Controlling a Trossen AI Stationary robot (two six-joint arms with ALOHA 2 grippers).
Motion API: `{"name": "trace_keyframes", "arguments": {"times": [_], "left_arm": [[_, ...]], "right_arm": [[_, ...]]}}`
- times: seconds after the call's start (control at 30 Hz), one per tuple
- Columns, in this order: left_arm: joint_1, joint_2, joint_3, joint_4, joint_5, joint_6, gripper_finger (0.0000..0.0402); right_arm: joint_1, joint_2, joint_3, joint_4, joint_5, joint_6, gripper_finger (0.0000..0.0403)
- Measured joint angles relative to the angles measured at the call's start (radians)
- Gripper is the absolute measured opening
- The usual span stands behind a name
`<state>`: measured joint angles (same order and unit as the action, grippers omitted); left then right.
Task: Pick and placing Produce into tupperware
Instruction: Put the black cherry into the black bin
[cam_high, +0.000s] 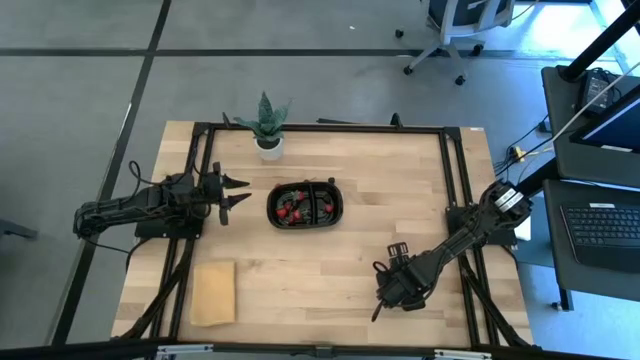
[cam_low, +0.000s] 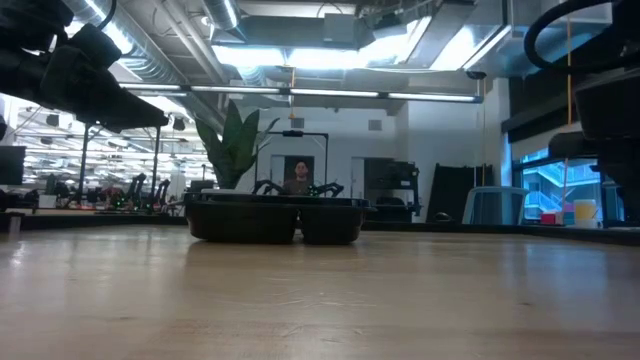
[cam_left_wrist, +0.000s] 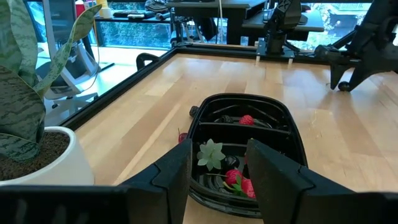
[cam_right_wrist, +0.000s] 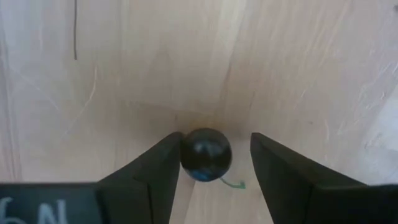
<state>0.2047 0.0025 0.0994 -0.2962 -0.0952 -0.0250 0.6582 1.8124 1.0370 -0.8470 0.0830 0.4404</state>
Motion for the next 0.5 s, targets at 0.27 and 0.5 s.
{"name": "trace_keyframes", "arguments": {"times": [0.27,0.5], "left_arm": [[0.0,0.0,0.0,0.0,0.0,0.0,0.0147],[0.0,0.0,0.0,0.0,0.0,0.0,0.0147]], "right_arm": [[0.0,0.002,0.009,-0.005,0.005,-0.003,0.0197],[0.0,0.003,0.01,0.002,0.003,-0.004,0.0162]]}}
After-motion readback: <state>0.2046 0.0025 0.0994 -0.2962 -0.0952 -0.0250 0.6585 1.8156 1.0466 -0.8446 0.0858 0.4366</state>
